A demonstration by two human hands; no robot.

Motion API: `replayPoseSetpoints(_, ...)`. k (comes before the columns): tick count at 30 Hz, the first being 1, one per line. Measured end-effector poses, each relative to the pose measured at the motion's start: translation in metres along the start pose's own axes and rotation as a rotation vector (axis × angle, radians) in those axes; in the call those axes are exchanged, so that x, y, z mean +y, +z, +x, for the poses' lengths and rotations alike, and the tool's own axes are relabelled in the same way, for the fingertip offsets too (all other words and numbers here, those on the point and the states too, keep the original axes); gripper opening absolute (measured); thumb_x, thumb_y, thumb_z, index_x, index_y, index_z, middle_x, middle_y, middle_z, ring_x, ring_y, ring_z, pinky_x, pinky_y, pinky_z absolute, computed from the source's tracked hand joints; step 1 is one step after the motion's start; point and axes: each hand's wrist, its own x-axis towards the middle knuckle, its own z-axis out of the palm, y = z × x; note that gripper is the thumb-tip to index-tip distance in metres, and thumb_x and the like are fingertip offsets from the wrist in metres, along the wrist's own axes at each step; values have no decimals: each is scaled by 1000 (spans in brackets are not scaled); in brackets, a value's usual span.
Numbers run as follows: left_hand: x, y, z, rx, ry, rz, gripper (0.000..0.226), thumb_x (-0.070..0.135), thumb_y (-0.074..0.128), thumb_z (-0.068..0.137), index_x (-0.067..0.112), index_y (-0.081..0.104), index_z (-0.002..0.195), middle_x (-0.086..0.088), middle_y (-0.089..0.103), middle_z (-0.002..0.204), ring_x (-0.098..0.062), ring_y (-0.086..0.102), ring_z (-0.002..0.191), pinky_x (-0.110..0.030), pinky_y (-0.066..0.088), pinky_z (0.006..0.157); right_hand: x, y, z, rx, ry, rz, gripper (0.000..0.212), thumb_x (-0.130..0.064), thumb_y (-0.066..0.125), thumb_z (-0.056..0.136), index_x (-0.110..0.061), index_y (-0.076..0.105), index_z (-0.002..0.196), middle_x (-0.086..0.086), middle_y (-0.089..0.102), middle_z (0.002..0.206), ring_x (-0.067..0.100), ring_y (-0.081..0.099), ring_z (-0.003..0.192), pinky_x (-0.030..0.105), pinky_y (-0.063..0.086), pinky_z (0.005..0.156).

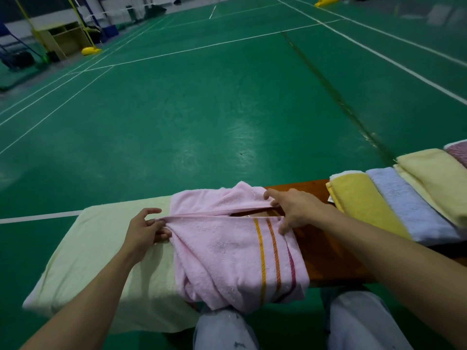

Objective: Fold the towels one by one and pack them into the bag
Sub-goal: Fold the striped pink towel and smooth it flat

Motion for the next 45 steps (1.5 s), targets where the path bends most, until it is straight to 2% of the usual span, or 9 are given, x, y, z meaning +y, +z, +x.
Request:
replayPoseSetpoints(4, 3, 0, -1, -1, 11, 22, 27, -7, 50, 94, 5, 53, 118, -21, 65, 77, -21, 64, 49, -31, 59, 52, 19, 3, 2, -5, -24, 208, 75, -21, 84, 71, -29, 41, 132, -9, 60, 135, 15, 54, 115, 30, 45, 92)
replayPoseSetpoints(8, 4, 1, -1, -3, 10, 32, 27, -7, 50, 95, 5, 53, 118, -21, 65, 79, -19, 63, 49, -30, 59, 52, 31, 9, 4, -6, -38, 373, 66, -2, 75, 77, -26, 44, 130, -6, 60, 136, -7, 50, 75, 3, 38, 62)
replayPoseSetpoints(11, 3, 0, -1, 0, 6, 41, 27, -6, 50, 95, 5, 53, 119, -20, 65, 78, -19, 63, 49, -30, 59, 52, 39, 13, 3, -9, -65, 391, 64, 1, 72, 78, -27, 44, 129, -6, 57, 139, -14, 46, 63, 2, 38, 55)
replayPoseSetpoints(23, 2, 2, -2, -14, 50, 140, 41, 10, 74, 83, 9, 54, 119, -14, 65, 101, -26, 66, 72, -30, 55, 59, 41, 17, 5, 8, -66, 397, 60, 5, 66, 83, -29, 47, 128, -7, 58, 137, -7, 44, 73, 10, 37, 60)
replayPoseSetpoints(26, 3, 4, -2, 19, 66, 225, 47, 14, 80, 77, 12, 55, 117, -7, 62, 103, -25, 66, 73, -31, 52, 58, 40, 19, 4, 42, -57, 416, 55, 11, 51, 86, -28, 48, 124, -8, 62, 133, 4, 58, 97, 13, 40, 70)
replayPoseSetpoints(30, 6, 7, -3, 44, 67, 248, 44, 12, 79, 77, 12, 55, 114, -6, 62, 98, -22, 62, 65, -29, 50, 54, 42, 17, 4, 39, -79, 481, 43, -14, 65, 91, -33, 42, 123, -13, 62, 129, 14, 57, 112, 21, 40, 82)
replayPoseSetpoints(34, 7, 8, -2, 61, 63, 231, 40, 8, 79, 78, 9, 57, 112, -12, 64, 94, -21, 59, 55, -30, 51, 49, 46, 20, 0, -18, -126, 378, 86, -30, 89, 68, -32, 37, 137, -13, 54, 138, 9, 48, 111, 27, 40, 92)
replayPoseSetpoints(38, 7, 2, -1, 77, 47, 151, 36, 4, 79, 76, 6, 59, 107, -18, 66, 83, -23, 57, 50, -30, 52, 48, 50, 26, 3, 62, -107, 352, 88, -31, 88, 69, -36, 36, 140, -9, 55, 139, 20, 47, 128, 42, 41, 106)
replayPoseSetpoints(45, 5, -10, 1, 30, 46, 146, 21, -3, 65, 87, 4, 60, 106, -22, 67, 87, -20, 58, 47, -31, 53, 47, 52, 27, 9, 214, -96, 226, 72, -41, 79, 77, -35, 43, 140, -16, 61, 123, 12, 42, 111, 40, 38, 98)
